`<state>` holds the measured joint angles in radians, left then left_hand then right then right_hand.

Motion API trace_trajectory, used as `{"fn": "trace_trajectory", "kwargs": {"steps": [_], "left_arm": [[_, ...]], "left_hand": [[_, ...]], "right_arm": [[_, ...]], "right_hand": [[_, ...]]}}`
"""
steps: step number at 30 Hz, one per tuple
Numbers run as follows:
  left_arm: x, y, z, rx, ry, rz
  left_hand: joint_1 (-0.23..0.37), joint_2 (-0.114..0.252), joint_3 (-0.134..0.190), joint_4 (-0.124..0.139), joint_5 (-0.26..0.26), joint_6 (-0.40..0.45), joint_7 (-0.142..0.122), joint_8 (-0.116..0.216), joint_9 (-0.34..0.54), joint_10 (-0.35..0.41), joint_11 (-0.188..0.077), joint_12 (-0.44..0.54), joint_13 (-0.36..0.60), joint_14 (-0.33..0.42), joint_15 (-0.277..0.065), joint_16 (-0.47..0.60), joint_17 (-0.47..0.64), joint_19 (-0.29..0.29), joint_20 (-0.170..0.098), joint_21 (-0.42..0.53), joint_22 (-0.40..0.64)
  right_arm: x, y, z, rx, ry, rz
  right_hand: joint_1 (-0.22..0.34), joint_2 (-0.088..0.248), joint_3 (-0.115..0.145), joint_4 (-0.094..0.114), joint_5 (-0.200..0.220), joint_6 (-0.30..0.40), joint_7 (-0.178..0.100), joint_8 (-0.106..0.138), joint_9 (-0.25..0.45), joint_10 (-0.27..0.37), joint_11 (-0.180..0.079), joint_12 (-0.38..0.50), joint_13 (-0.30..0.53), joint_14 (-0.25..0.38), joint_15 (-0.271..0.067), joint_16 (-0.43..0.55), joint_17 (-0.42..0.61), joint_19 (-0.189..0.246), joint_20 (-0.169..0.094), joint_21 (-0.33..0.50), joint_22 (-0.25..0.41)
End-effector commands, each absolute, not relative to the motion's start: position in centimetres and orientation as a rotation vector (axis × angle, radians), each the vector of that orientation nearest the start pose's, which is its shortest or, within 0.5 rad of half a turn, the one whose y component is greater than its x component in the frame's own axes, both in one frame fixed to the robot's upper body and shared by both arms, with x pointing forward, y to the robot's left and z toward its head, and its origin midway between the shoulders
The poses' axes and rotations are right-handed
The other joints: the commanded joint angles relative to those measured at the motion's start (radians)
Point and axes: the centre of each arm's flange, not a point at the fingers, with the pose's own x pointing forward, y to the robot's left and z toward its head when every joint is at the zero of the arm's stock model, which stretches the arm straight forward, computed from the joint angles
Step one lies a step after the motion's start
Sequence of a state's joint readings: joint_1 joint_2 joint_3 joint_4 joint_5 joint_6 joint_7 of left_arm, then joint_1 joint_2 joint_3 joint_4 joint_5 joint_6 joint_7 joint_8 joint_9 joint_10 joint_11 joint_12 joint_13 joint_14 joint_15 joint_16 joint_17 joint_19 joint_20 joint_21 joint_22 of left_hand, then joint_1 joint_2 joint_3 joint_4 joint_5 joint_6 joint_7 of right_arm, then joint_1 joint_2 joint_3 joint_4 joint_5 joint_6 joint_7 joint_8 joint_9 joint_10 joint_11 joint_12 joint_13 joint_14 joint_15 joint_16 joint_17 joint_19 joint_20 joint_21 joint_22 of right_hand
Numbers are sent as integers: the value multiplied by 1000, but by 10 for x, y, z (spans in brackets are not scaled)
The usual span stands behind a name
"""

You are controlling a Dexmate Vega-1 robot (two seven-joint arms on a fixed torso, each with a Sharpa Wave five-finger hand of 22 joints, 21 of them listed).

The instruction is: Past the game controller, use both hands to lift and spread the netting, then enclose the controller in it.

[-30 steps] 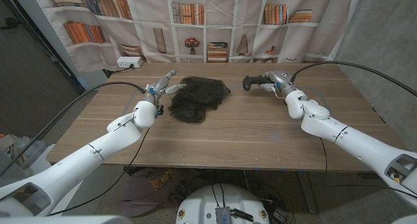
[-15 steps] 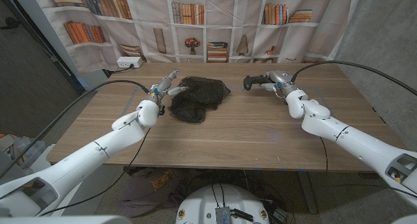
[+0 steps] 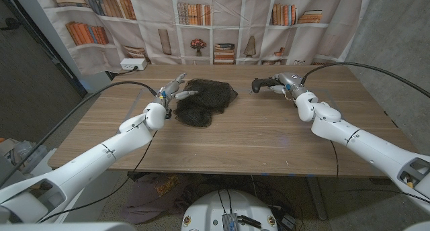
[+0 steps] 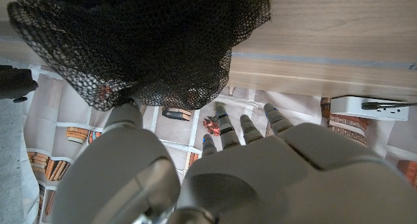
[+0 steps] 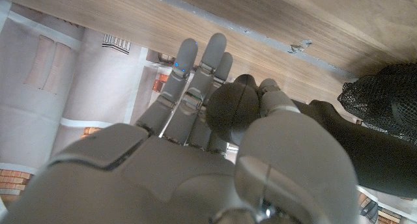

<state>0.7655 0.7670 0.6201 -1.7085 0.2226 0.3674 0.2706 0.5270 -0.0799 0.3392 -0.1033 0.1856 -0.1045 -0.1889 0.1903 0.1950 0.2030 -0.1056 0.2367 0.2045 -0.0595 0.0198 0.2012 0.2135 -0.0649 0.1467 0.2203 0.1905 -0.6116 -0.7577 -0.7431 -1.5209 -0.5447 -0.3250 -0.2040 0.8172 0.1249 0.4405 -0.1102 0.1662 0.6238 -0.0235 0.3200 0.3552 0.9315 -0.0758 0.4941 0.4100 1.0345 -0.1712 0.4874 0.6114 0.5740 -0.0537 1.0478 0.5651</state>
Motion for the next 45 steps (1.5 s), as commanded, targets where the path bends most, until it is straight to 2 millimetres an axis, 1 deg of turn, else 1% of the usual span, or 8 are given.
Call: {"fn": "trace_trajectory", "kwargs": {"steps": [1,6,9,16,26,32,39,45], "left_arm": [[628,258,8,1081,-480,163],[628,256,7,1072,-486,154],[628,255,6,1068,-487,149],[628,253,4,1068,-486,143],[630,251,3,1058,-482,124],[630,249,2,1042,-493,126],[631,246,3,1017,-504,126],[632,243,3,1010,-518,141]], "left_hand": [[-10,10,-8,6,7,69,18,31,2,22,-56,7,6,37,-20,23,3,18,8,4,3],[13,30,2,0,11,172,53,56,0,73,-76,27,18,180,-93,68,9,117,-19,38,5],[29,44,12,-4,11,202,45,61,0,100,-83,39,23,258,-130,91,14,169,-29,58,8],[42,47,17,-10,10,241,26,68,4,128,-90,52,30,336,-149,112,19,215,-35,76,12],[54,50,24,-13,10,291,53,78,7,187,-103,69,38,466,-188,157,26,238,-27,84,15],[65,54,32,-17,11,257,26,64,13,191,-105,63,44,526,-203,177,26,265,-27,93,15],[106,69,55,-30,12,357,49,109,28,290,-109,103,63,639,-227,214,31,308,-38,104,16],[217,101,60,-59,6,499,55,174,47,402,-111,154,92,707,-240,294,87,348,-53,114,17]], "right_arm": [[656,-270,29,-1445,-524,-276],[656,-269,28,-1442,-522,-272],[656,-269,28,-1442,-523,-269],[655,-269,28,-1440,-520,-268],[654,-270,28,-1435,-519,-266],[655,-270,27,-1435,-517,-263],[655,-270,27,-1429,-518,-262],[655,-271,26,-1427,-514,-264]], "right_hand": [[-63,68,214,206,6,25,-20,2,5,49,-36,-5,3,6,-59,-5,5,-1,-154,8,-1],[-64,69,215,205,6,27,-20,1,6,52,-40,-6,4,8,-59,-7,5,-4,-155,13,-4],[-65,68,215,205,6,28,-21,0,7,50,-36,-8,6,6,-59,-9,4,-5,-154,16,-5],[-66,68,217,204,6,29,-20,-2,8,51,-34,-11,4,8,-59,-10,5,-7,-154,20,-9],[-68,68,219,204,6,32,-20,-5,11,53,-34,-13,7,8,-59,-14,5,-9,-154,27,-15],[-69,68,220,204,6,33,-20,-6,13,55,-34,-15,7,10,-59,-14,6,-11,-154,30,-19],[-71,68,221,204,6,34,-21,-8,14,54,-35,-19,6,12,-59,-15,7,-12,-154,35,-23],[-73,68,223,203,6,35,-22,-11,15,55,-36,-21,8,11,-59,-17,8,-13,-154,39,-27]]}}
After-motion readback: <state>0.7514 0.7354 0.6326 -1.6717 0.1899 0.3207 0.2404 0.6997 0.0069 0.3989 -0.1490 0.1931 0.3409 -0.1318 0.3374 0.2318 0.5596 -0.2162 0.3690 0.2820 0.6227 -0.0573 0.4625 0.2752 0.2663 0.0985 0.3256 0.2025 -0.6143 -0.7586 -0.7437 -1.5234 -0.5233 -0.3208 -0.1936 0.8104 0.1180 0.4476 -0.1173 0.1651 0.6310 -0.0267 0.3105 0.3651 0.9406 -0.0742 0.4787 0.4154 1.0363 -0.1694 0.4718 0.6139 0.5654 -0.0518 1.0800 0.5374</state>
